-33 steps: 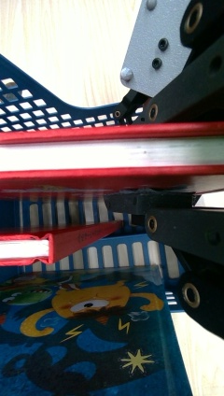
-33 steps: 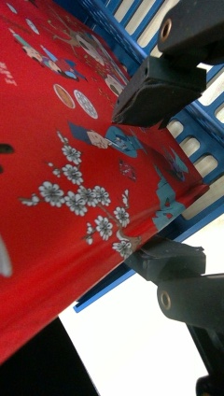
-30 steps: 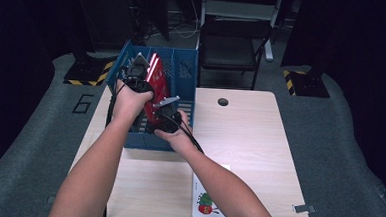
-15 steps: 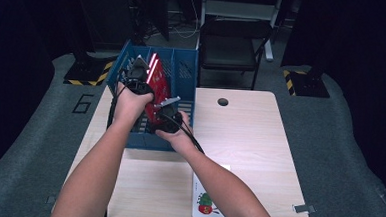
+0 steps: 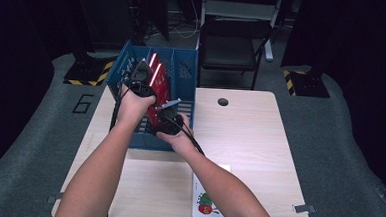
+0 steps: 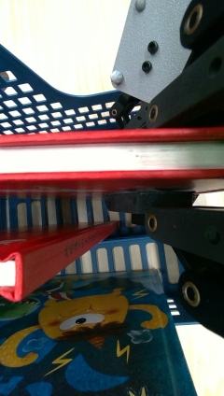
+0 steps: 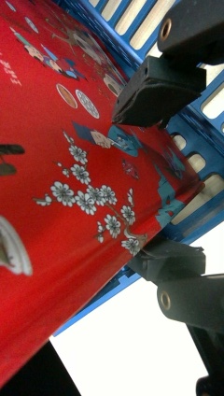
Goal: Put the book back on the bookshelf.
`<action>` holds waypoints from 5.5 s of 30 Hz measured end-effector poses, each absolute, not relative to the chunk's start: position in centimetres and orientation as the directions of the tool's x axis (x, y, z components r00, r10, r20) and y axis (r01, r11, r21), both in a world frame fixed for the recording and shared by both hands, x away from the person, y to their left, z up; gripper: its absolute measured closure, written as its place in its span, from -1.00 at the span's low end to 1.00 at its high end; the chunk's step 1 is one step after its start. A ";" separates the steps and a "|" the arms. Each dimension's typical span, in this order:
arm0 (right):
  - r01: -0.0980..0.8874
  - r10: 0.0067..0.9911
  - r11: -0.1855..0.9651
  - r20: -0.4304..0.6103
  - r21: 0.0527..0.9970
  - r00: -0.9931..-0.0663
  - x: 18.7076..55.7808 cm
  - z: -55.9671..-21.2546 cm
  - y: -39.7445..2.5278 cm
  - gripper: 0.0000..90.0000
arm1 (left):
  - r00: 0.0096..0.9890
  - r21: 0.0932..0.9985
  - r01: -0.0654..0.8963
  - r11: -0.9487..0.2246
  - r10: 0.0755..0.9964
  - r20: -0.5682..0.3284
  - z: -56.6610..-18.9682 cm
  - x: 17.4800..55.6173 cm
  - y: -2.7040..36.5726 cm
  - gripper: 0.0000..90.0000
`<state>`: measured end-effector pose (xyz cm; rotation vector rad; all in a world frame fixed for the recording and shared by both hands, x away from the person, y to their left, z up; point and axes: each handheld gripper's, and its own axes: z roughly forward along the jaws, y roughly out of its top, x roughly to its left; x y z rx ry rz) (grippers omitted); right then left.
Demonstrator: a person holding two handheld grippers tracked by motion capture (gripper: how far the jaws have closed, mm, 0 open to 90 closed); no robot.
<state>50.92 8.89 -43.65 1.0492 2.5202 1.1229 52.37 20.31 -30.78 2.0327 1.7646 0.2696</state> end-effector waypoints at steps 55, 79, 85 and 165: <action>0.517 0.674 0.442 0.109 0.733 -0.730 51.5 -42.4 9.4 -0.26 | 0.190 0.481 0.868 -0.122 0.977 -0.094 -27.6 50.0 20.6 0.75; 0.494 0.662 0.436 0.104 0.752 -0.743 53.1 -41.4 9.6 -0.23 | 0.155 0.467 0.879 -0.098 0.984 -0.084 -29.2 50.5 20.5 0.76; 0.517 0.676 0.404 0.135 0.755 -0.725 53.2 -41.3 9.7 -0.24 | 0.166 0.481 0.869 -0.112 0.984 -0.071 -29.3 50.4 20.5 0.76; 0.499 0.704 0.353 0.127 0.792 -0.699 50.6 -39.6 1.7 -0.10 | 0.093 0.488 0.872 -0.043 0.993 -0.078 -29.9 54.3 20.0 0.73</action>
